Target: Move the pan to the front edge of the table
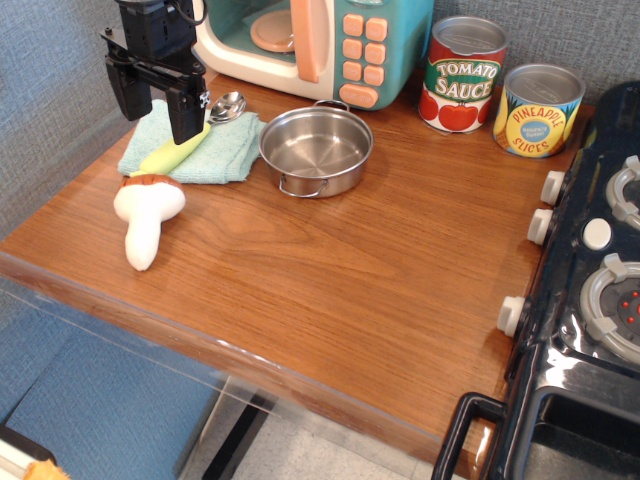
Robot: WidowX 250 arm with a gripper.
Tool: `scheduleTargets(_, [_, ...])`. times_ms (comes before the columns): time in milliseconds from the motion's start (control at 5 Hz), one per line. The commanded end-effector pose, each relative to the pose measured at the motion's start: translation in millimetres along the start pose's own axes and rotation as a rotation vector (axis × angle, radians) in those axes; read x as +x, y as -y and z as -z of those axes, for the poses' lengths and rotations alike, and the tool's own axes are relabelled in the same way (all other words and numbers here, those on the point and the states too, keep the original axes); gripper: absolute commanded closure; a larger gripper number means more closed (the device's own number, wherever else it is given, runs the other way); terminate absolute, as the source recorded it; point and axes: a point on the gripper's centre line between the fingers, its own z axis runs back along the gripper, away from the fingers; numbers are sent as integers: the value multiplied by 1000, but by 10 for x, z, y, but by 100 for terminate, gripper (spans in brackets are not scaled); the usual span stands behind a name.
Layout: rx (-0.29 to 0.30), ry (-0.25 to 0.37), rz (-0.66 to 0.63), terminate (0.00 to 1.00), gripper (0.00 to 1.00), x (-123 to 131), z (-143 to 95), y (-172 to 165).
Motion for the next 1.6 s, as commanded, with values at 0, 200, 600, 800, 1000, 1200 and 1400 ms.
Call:
scheduleTargets(0, [0, 0, 0, 0, 0, 0, 0, 0])
scheduleTargets(200, [11, 27, 17, 0, 0, 101, -94, 207])
scheduleTargets(600, [-14, 165, 121, 0, 0, 564, -477, 1111])
scheduleTargets(800, [42, 189, 64, 0, 0, 800, -390, 1526])
scheduleTargets(1000, [74, 175, 12, 0, 0, 919, -233, 1566])
scheduleTargets(1200, [115, 138, -12, 0, 0, 948, -64, 1470])
scheduleTargets(1400, [129, 119, -22, 0, 0, 942, 1, 1413])
